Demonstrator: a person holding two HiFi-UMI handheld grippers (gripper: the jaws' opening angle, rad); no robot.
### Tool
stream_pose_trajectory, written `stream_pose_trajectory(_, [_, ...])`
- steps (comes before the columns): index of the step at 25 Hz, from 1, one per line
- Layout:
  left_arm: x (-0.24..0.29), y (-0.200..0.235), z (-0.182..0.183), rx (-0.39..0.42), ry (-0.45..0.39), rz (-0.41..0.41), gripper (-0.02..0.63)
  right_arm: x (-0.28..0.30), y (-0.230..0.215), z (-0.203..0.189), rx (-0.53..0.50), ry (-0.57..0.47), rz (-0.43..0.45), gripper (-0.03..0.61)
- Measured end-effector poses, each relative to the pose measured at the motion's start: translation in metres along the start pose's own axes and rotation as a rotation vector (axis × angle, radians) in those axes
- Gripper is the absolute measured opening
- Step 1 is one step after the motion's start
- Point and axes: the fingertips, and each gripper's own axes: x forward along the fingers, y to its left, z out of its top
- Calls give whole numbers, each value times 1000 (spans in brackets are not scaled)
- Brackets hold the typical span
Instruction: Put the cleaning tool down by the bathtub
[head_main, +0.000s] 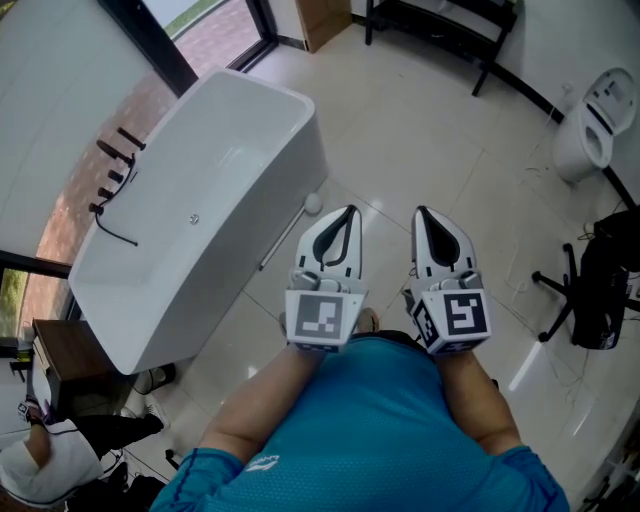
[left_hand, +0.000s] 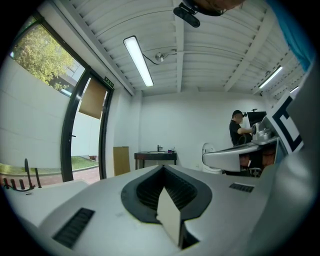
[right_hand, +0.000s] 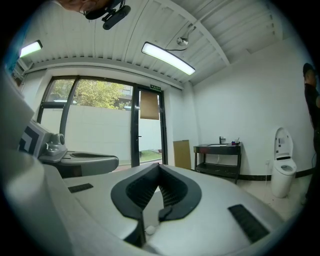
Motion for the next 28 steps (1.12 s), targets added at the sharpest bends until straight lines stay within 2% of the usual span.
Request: stream_pose_trajectory(28, [-4,-17,4,3,-3,-30,0,-12,-6,-2,9,22,8,2])
